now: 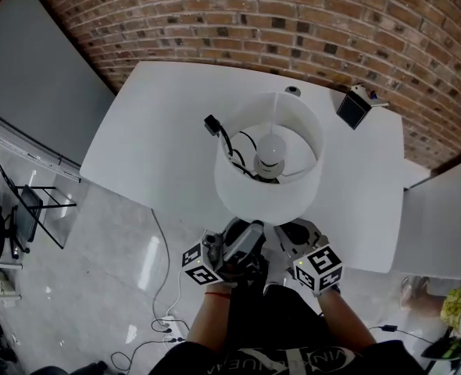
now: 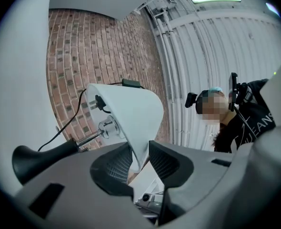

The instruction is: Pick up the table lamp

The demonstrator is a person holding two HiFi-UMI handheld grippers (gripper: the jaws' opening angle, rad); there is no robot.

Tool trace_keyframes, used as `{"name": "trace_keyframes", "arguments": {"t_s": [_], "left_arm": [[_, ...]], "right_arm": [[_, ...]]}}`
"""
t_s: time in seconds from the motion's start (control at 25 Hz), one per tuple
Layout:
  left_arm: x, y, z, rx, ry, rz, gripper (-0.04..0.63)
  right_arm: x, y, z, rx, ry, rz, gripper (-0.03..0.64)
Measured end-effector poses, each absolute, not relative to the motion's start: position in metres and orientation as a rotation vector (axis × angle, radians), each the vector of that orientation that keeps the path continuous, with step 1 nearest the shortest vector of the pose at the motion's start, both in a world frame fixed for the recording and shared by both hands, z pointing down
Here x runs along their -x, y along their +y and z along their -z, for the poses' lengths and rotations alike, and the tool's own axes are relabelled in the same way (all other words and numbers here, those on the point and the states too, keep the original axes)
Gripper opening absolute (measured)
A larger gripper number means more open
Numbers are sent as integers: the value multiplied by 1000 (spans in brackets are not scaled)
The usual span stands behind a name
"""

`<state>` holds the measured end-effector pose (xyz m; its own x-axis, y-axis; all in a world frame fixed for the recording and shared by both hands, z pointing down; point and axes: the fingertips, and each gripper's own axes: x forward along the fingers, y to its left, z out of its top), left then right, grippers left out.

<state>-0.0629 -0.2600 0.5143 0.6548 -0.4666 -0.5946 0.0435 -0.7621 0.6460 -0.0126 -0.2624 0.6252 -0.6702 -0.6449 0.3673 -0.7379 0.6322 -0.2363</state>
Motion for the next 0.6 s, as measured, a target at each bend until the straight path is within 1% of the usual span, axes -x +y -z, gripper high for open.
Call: {"name": "trace_keyframes", "arguments": {"t_s": [0.32, 0.6], "left_arm": [[62, -265, -508, -2218, -238, 1088, 89], [58, -274, -503, -2246, -282, 1088, 67]], "right_arm": [[9, -272, -630, -1145, -2595, -556, 2], [7, -280, -629, -1153, -2598, -554, 2]]}}
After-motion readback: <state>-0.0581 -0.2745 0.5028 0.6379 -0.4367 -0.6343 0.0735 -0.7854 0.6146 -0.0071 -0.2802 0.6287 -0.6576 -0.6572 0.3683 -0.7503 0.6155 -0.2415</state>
